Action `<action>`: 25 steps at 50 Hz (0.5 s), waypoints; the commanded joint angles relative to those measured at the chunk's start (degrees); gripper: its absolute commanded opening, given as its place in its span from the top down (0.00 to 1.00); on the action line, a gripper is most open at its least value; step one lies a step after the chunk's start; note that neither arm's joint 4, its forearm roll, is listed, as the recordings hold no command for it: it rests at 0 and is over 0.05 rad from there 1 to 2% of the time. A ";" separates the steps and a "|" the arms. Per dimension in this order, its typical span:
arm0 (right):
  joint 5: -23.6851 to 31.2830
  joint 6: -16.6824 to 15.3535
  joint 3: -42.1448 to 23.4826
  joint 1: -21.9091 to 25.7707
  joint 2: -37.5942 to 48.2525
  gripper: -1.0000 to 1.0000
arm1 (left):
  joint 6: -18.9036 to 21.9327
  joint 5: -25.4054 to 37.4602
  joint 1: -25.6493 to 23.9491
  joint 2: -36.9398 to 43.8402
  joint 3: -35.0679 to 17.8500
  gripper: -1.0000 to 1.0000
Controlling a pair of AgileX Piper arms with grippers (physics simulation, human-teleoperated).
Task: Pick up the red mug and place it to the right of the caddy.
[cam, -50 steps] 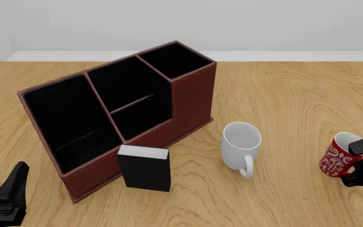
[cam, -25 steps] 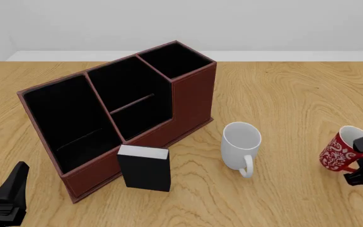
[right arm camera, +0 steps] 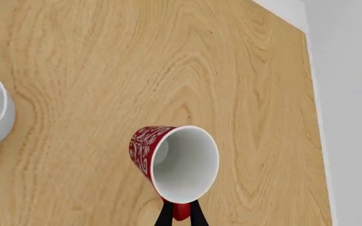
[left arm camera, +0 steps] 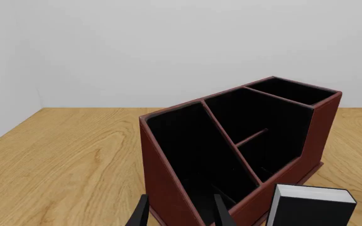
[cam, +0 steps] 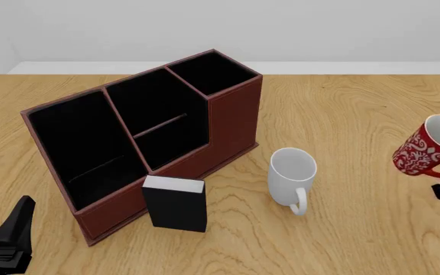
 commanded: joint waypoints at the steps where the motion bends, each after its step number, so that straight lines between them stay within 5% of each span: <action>1: 4.59 1.36 -5.41 4.08 -3.43 1.00 | 0.00 0.00 0.00 0.00 0.00 0.00; 12: 4.25 0.66 -9.08 7.86 -0.63 1.00 | 0.00 0.00 0.00 0.00 0.00 0.00; 25: -2.16 1.58 -14.98 12.17 10.34 1.00 | 0.00 0.00 0.00 0.00 0.00 0.00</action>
